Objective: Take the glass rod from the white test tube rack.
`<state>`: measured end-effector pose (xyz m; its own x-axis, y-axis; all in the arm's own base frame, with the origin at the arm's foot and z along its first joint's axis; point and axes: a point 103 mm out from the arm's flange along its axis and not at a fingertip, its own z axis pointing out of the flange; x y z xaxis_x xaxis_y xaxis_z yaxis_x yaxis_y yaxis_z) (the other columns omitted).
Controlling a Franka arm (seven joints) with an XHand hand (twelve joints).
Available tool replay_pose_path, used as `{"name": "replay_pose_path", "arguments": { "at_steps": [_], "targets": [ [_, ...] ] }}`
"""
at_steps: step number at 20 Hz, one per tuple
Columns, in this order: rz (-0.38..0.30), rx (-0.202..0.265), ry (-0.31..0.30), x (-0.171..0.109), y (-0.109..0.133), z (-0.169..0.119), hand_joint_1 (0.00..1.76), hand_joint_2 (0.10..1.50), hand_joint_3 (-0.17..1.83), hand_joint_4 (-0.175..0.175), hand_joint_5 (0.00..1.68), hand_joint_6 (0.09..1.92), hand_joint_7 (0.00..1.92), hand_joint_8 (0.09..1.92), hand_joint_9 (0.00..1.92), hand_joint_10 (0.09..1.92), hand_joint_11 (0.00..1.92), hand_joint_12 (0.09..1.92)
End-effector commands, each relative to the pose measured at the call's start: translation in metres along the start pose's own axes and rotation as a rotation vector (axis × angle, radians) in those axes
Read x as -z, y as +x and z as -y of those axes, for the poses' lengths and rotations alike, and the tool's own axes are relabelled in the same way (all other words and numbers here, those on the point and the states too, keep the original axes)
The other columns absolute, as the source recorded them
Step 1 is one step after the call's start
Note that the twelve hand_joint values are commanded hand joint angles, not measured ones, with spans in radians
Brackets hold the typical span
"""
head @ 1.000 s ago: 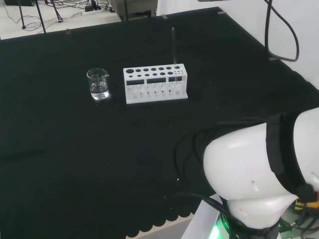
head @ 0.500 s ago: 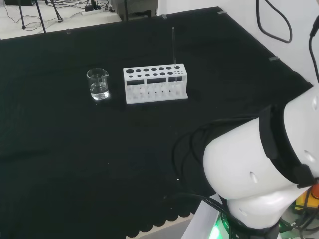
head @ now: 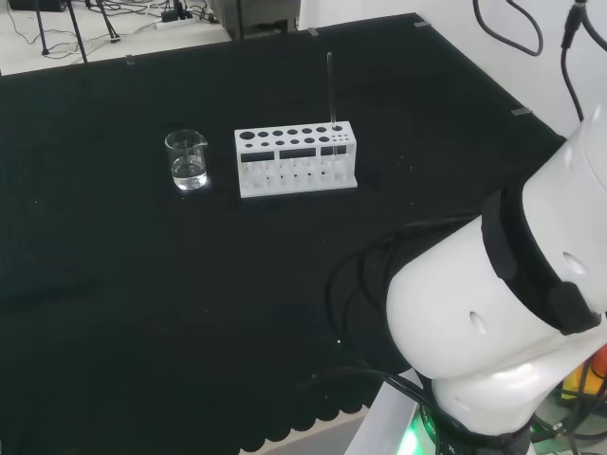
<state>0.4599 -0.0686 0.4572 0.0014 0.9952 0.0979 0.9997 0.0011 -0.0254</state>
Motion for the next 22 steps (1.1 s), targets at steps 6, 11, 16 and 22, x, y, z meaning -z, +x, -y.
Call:
{"name": "replay_pose_path", "arguments": {
  "at_steps": [6,11,16,22],
  "targets": [
    [0.023,0.034,0.039,-0.018,-0.019,-0.060,0.75,0.74,0.77,-0.141,0.13,0.09,0.10,0.91,0.12,0.90,0.00,1.41],
    [0.011,0.035,0.070,-0.033,-0.026,-0.086,0.74,0.75,0.77,-0.140,0.13,0.09,0.11,0.91,0.13,0.90,0.00,1.42],
    [0.006,0.043,0.096,-0.054,-0.034,-0.099,0.72,0.76,0.75,-0.140,0.13,0.09,0.12,0.91,0.14,0.90,0.00,1.42],
    [-0.015,0.041,0.127,-0.079,-0.046,-0.116,0.71,0.77,0.74,-0.141,0.14,0.09,0.13,0.92,0.15,0.91,0.00,1.42]
  ]
}}
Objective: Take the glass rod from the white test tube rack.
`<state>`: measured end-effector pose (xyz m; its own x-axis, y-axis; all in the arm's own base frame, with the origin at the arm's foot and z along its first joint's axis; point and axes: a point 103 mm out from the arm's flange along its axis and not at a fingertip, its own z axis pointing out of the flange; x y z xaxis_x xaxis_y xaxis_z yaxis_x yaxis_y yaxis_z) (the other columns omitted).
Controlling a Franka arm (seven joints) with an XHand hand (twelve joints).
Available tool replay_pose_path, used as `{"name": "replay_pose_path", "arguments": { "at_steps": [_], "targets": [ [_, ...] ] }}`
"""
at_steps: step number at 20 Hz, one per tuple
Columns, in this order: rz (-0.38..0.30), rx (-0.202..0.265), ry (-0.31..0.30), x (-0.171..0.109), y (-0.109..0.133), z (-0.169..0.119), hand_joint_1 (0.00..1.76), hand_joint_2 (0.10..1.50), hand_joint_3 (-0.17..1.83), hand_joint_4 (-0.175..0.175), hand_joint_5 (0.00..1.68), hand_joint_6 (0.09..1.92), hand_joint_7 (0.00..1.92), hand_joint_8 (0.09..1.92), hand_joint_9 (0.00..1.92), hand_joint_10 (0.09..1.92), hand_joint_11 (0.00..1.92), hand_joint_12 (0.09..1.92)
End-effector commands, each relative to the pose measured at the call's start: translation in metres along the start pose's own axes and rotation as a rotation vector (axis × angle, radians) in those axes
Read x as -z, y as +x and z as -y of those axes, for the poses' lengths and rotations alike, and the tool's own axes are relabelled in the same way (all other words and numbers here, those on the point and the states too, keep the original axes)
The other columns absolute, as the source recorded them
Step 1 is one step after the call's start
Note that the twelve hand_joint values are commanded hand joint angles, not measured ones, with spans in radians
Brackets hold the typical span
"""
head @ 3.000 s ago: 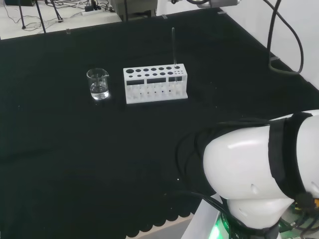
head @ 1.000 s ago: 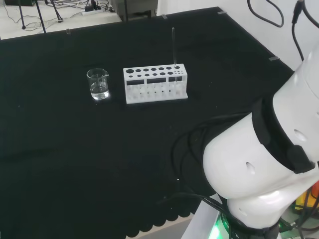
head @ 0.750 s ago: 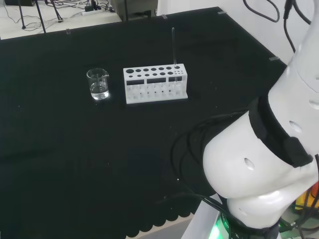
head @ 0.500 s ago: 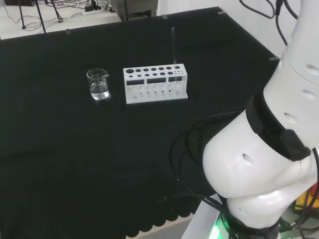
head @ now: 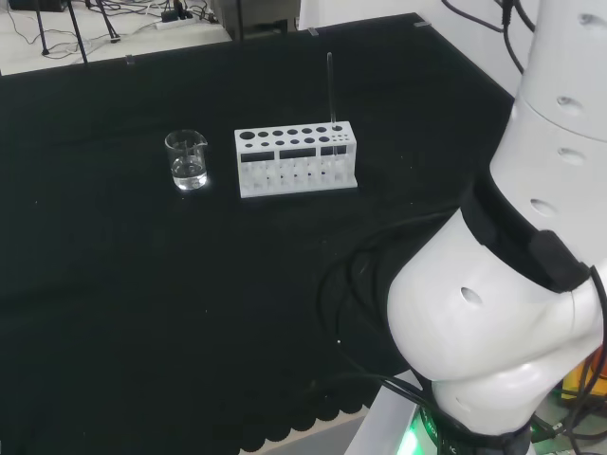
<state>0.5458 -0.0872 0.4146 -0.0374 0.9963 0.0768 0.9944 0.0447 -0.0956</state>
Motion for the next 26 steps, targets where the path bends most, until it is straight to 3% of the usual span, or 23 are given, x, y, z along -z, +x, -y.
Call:
{"name": "replay_pose_path", "arguments": {
  "at_steps": [1,8,19,26],
  "targets": [
    [-0.039,0.013,0.052,-0.042,-0.023,-0.033,0.71,0.77,0.74,-0.141,0.14,0.09,0.13,0.92,0.15,0.91,0.00,1.42],
    [-0.045,0.040,0.066,-0.066,-0.024,-0.040,0.70,0.78,0.72,-0.141,0.15,0.09,0.14,0.92,0.16,0.90,0.00,1.42],
    [-0.053,0.025,0.099,-0.087,-0.021,-0.019,0.69,0.79,0.70,-0.141,0.16,0.09,0.18,0.93,0.19,0.91,0.00,1.43],
    [-0.037,0.014,0.120,-0.097,-0.020,-0.013,0.68,0.81,0.68,-0.144,0.18,0.09,0.27,0.94,0.31,0.92,0.01,1.47]
  ]
}}
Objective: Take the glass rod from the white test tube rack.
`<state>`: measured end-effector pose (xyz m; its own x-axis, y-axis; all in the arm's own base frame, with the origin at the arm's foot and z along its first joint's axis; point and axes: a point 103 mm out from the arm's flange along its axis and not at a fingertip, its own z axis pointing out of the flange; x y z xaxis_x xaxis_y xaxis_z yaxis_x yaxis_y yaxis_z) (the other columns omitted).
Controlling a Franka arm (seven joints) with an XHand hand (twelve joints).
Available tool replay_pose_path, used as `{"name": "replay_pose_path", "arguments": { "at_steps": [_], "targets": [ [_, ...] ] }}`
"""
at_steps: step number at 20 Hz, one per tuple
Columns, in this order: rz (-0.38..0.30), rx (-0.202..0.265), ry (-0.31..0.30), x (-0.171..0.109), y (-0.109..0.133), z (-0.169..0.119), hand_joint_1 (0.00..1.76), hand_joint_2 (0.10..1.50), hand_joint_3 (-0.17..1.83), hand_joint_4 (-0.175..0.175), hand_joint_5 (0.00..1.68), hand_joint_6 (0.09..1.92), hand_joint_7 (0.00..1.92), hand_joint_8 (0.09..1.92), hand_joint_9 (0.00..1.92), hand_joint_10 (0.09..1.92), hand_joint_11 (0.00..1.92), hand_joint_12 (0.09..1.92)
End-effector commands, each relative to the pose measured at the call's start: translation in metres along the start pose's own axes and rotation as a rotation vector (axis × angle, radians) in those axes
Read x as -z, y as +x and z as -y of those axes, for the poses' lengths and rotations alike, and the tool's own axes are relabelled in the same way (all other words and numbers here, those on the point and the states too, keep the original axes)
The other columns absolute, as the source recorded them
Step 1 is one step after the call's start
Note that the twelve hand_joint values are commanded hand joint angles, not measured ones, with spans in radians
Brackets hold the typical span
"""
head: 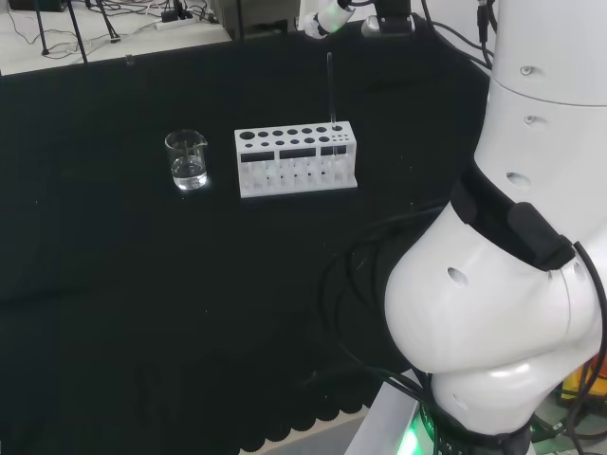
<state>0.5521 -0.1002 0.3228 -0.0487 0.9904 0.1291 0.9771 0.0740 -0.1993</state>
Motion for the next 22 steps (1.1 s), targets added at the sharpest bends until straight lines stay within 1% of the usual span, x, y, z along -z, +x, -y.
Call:
{"name": "replay_pose_path", "arguments": {
  "at_steps": [1,4,10,14,19,22],
  "targets": [
    [0.009,-0.007,0.017,-0.012,-0.001,-0.001,0.68,0.82,0.68,-0.145,0.18,0.09,0.28,0.94,0.32,0.92,0.02,1.47],
    [0.000,-0.007,0.030,-0.023,-0.006,-0.006,0.68,0.82,0.67,-0.148,0.21,0.09,0.30,0.94,0.37,0.91,0.05,1.46],
    [-0.020,-0.018,0.056,-0.041,-0.021,-0.006,0.66,0.84,0.67,-0.151,0.24,0.09,0.30,0.94,0.36,0.90,0.05,1.46],
    [-0.028,-0.015,0.073,-0.050,-0.027,-0.006,0.65,0.85,0.66,-0.154,0.26,0.09,0.31,0.94,0.38,0.90,0.06,1.46],
    [-0.023,-0.012,0.091,-0.062,-0.026,-0.010,0.64,0.87,0.64,-0.162,0.32,0.09,0.39,0.94,0.46,0.88,0.13,1.44],
    [-0.034,-0.019,0.099,-0.067,-0.025,-0.012,0.64,0.87,0.63,-0.169,0.38,0.09,0.50,0.93,0.59,0.87,0.22,1.42]
  ]
}}
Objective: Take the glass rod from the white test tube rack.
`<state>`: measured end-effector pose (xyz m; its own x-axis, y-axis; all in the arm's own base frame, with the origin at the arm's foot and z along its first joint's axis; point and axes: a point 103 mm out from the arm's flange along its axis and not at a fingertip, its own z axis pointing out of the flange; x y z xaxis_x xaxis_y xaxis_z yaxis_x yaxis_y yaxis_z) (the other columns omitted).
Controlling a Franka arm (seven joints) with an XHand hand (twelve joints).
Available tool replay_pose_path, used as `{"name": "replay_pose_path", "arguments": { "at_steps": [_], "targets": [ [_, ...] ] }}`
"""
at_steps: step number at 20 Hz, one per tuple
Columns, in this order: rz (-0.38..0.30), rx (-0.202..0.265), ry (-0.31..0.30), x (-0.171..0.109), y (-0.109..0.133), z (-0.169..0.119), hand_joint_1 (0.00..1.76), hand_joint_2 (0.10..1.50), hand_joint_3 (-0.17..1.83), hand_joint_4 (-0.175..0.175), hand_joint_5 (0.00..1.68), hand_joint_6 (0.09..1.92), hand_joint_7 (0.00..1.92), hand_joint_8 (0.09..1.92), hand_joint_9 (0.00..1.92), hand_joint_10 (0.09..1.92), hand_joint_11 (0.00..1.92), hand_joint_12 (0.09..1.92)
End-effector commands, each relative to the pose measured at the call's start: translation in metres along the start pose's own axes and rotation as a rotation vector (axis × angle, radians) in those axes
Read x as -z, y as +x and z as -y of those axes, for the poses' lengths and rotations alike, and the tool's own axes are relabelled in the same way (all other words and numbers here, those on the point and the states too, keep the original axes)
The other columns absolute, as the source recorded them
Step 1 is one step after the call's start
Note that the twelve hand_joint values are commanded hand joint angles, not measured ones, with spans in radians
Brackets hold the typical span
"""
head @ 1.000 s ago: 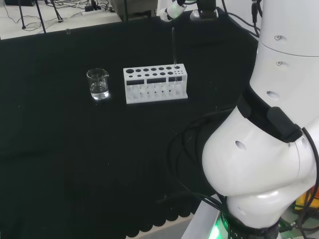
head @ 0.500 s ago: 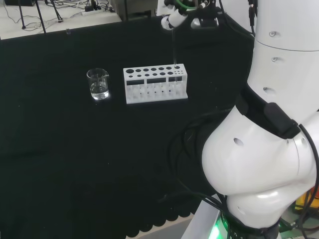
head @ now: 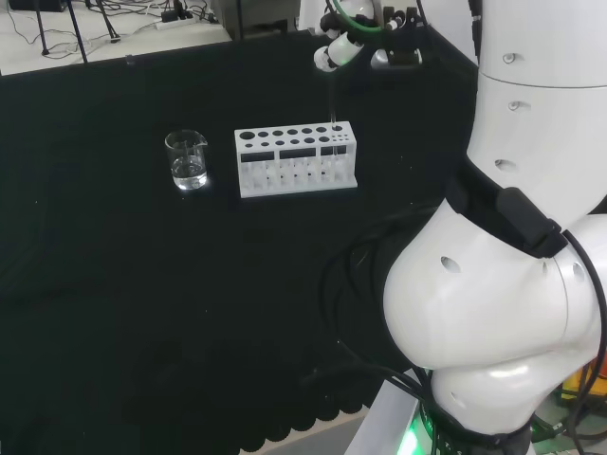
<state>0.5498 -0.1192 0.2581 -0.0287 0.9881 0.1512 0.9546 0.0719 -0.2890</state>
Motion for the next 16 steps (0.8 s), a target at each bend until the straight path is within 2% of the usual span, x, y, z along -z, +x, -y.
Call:
{"name": "replay_pose_path", "arguments": {
  "at_steps": [1,3,5,7,11,16],
  "targets": [
    [-0.008,-0.008,0.010,-0.0056,0.0015,-0.0031,0.65,0.88,0.63,-0.172,0.41,0.09,0.55,0.93,0.64,0.86,0.26,1.41],
    [-0.010,-0.012,0.009,-0.0046,-0.0002,-0.0031,0.66,0.88,0.62,-0.175,0.46,0.25,0.64,0.93,0.73,0.85,0.34,1.39],
    [-0.019,-0.014,0.005,-0.0030,-0.0030,-0.0031,0.67,0.88,0.61,-0.175,0.45,0.56,0.72,0.96,0.81,0.87,0.40,1.37],
    [-0.020,-0.013,0.004,-0.0027,-0.0038,-0.0033,0.68,0.88,0.62,-0.175,0.42,0.76,0.76,0.99,0.84,0.90,0.43,1.37],
    [-0.016,-0.007,0.007,-0.0016,-0.0028,-0.0054,0.70,0.88,0.62,-0.175,0.42,0.88,0.81,1.04,0.95,0.98,0.52,1.35],
    [-0.007,-0.003,0.019,-0.0047,0.0006,-0.0104,0.72,0.88,0.63,-0.175,0.43,0.91,0.84,1.06,1.01,1.03,0.57,1.33]
  ]
}}
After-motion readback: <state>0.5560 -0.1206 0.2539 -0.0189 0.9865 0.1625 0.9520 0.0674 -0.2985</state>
